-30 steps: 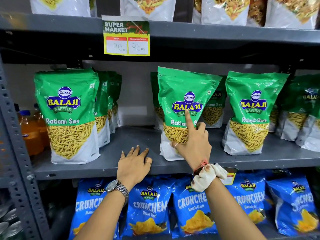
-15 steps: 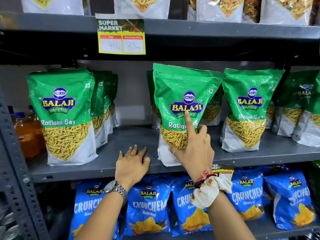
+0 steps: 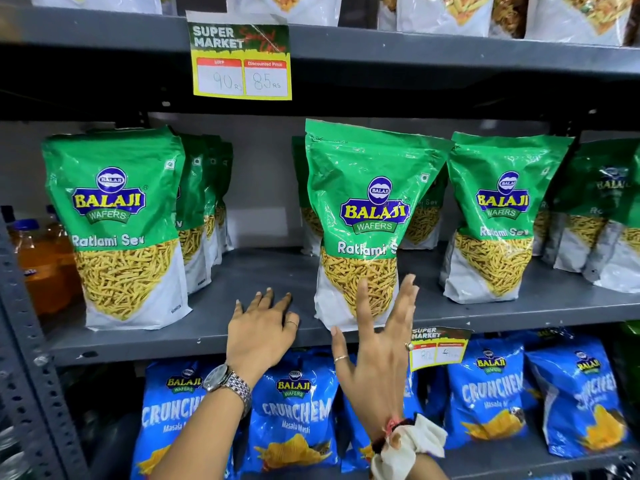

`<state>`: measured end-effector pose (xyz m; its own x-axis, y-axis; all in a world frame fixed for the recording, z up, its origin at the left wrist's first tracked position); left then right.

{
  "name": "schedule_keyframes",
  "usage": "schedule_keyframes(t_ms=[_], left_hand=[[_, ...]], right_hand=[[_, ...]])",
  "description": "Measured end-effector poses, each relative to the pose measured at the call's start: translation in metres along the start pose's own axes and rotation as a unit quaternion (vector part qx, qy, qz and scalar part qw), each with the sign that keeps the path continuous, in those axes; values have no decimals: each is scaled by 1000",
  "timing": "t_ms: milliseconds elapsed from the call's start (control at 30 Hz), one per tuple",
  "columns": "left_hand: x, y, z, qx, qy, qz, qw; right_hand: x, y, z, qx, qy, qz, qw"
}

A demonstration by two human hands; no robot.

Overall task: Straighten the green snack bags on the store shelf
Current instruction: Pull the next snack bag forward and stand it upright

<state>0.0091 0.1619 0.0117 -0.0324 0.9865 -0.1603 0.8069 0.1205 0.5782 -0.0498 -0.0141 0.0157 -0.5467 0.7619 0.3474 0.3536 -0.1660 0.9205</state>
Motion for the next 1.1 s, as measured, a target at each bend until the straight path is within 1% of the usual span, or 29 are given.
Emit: schedule_keyframes(t_ms=[67, 267, 633, 867, 1100], left_hand=[[1, 0, 0, -3, -1, 1, 1000], [2, 0, 1, -19, 2, 5, 1000], [1, -2, -2, -18, 0, 12, 1000], [0, -1, -2, -6, -4, 5, 1000], [0, -2, -3, -9, -2, 4, 1000]], right_hand=[[0, -4, 8, 7, 2, -5, 1000], [-10, 14, 22, 13, 36, 37, 999], [-30, 28, 20, 12, 61, 35, 997], [-28, 34, 28, -1, 57, 54, 997], [-29, 37, 38, 6, 31, 68, 997]])
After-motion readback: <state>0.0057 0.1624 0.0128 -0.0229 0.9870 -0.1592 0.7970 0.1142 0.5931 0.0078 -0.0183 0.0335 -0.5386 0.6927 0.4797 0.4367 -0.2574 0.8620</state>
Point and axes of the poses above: each hand's wrist, its own y-axis towards the middle knuckle, its own z-axis out of the palm, x = y × z, the point moved 5 cm from there along y, towards the middle knuckle, and after that the axes turned 11 degrees about -x, right-handed, at the moved point
